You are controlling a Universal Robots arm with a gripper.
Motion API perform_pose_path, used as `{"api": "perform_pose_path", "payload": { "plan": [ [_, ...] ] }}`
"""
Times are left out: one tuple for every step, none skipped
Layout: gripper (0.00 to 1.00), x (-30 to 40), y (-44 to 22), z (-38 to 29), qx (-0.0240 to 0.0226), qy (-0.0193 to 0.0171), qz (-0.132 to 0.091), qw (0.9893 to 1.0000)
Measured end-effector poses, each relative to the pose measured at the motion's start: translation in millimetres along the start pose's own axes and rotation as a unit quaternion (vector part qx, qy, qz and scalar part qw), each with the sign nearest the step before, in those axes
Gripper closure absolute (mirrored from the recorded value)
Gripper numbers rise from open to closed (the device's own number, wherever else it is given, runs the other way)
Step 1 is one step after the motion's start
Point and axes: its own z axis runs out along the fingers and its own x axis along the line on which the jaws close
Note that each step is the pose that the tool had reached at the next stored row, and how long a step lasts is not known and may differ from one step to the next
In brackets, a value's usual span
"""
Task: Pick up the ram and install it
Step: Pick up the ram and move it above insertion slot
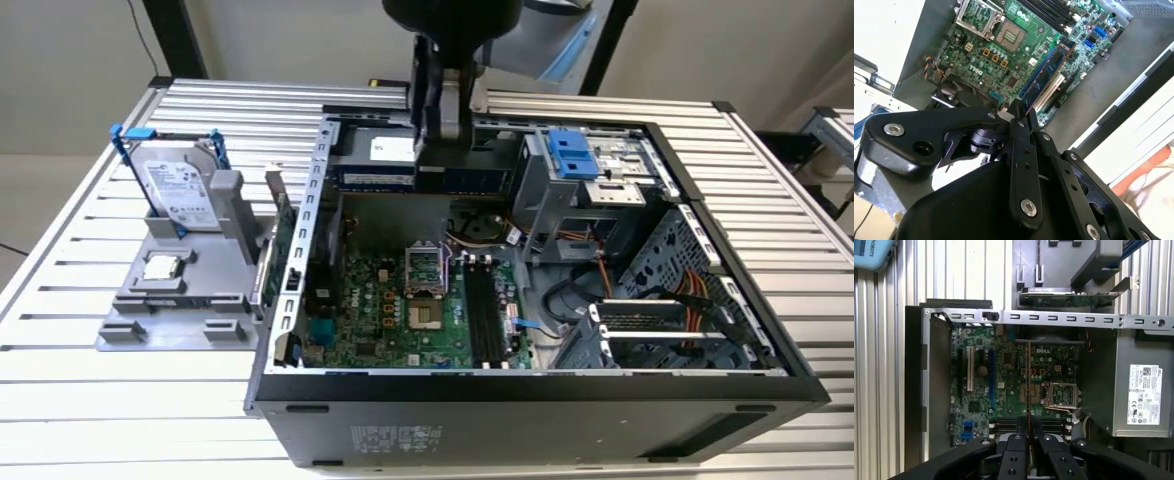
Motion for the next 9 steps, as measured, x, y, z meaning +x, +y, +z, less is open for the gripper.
{"api": "perform_pose_path", "payload": {
  "plan": [
    [1.0, 0.0, -1.3, 0.0, 0.0, 0.0001, 0.0, 1.0],
    [1.0, 0.0, -2.7, -0.1, 0.0, 0.0003, 0.0, 1.0],
    [1.0, 0.0, -4.0, -0.1, 0.0, 0.0005, 0.0, 1.0],
    [1.0, 0.0, -5.3, -0.1, 0.0, 0.0007, 0.0, 1.0],
    [1.0, 0.0, -6.5, -0.2, 0.0, 0.0009, 0.0, 1.0],
    [1.0, 0.0, -8.0, -0.2, 0.0, 0.0011, 0.0, 1.0],
    [1.0, 0.0, -9.4, -0.2, 0.0, 0.0013, 0.0, 1.0],
    [1.0, 0.0, -10.9, -0.3, 0.0, 0.0015, 0.0, 1.0],
    [1.0, 0.0, -12.6, -0.3, 0.0, 0.0015, 0.0, 1.0]
  ]
}}
